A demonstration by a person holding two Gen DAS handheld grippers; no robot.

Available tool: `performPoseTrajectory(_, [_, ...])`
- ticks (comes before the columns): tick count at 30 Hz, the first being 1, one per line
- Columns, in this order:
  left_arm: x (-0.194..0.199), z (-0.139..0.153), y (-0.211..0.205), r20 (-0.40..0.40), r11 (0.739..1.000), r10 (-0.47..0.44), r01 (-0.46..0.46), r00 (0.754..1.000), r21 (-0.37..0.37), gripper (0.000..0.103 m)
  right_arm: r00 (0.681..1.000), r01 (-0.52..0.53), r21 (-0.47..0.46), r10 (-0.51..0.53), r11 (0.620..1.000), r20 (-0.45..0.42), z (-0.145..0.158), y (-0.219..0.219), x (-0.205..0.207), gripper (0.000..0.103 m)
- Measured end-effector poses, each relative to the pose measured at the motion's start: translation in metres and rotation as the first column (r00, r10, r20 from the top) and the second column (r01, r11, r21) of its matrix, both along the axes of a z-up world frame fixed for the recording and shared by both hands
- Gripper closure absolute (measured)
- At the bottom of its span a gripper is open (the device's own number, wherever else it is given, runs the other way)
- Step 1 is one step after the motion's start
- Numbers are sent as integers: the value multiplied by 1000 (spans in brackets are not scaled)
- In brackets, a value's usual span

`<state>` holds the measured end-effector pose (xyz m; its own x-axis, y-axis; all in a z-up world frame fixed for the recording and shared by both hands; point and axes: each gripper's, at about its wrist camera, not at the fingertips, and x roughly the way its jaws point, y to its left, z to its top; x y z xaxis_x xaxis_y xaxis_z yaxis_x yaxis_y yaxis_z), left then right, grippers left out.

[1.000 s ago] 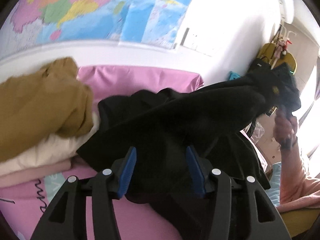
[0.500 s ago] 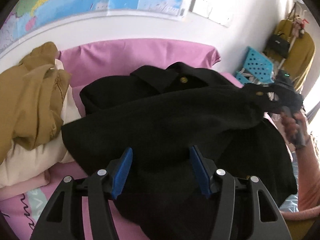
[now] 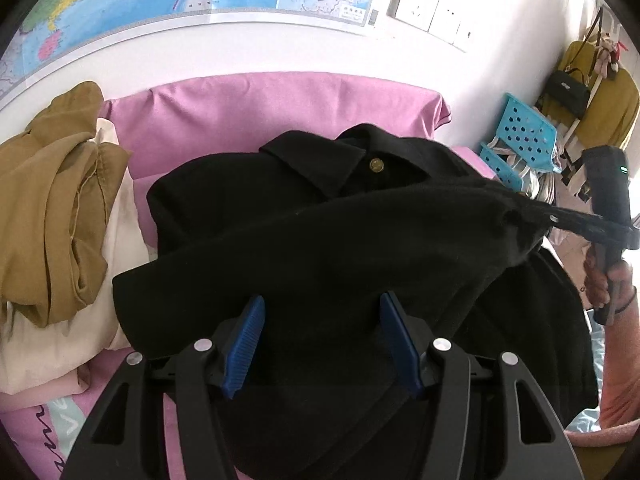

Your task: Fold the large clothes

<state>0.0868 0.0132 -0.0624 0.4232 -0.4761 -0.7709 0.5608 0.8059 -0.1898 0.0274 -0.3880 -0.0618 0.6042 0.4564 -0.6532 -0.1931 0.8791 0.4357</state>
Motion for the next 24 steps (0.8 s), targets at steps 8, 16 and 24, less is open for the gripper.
performPoseTrajectory(8, [-3, 14, -20, 49, 999, -30, 31, 998, -21, 45, 971, 220, 143, -230, 965, 57, 6, -57, -13, 100])
performPoseTrajectory(16, [17, -9, -35, -7, 999, -35, 35, 999, 4, 46, 954, 299, 25, -299, 954, 21, -6, -56, -23, 58])
performPoseTrajectory(24, [2, 0, -23, 24, 999, -45, 45, 999, -19, 46, 970, 116, -129, -84, 985, 228, 46, 4, -45, 59])
